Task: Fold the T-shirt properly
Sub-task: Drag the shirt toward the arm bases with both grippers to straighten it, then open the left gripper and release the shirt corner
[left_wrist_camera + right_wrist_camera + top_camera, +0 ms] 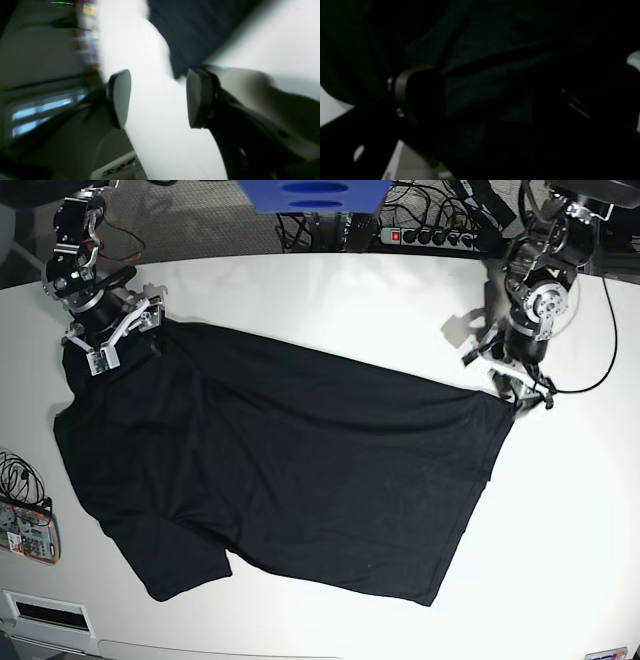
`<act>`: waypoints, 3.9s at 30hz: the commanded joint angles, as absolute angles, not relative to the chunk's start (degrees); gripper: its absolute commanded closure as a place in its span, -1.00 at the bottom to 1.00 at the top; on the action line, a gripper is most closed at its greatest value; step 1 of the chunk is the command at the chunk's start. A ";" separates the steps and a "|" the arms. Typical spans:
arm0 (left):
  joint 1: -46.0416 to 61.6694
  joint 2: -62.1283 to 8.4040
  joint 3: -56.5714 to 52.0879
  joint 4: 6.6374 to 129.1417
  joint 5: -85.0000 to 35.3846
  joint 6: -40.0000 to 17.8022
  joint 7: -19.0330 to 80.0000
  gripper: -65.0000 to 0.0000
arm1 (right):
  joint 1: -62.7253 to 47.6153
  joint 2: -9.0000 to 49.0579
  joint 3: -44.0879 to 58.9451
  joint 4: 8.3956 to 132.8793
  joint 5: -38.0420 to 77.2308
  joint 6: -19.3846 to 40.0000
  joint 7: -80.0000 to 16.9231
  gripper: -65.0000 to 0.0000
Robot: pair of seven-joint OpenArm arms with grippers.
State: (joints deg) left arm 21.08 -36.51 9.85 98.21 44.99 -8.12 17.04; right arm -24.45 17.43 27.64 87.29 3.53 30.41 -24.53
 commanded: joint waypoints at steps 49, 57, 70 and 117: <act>11.12 -40.92 23.52 86.73 45.14 -14.46 18.59 1.00 | -26.77 18.15 28.09 108.35 0.84 30.29 -29.76 -0.75; 18.59 -41.10 20.09 91.91 45.85 -7.78 18.59 1.00 | -29.14 18.15 30.29 108.35 0.84 30.29 -29.67 -0.75; 35.30 -41.01 6.73 102.02 45.85 -5.93 18.51 1.00 | -29.32 18.15 31.08 108.35 0.75 30.29 -29.67 -0.75; 50.51 -39.25 -4.79 105.01 45.93 -5.85 20.18 -0.11 | -29.23 18.15 31.08 108.35 0.75 30.29 -29.85 -0.75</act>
State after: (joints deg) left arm 50.26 -38.54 -4.25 103.70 45.23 -7.01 19.92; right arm -29.39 17.32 30.74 107.37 0.12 30.46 -31.05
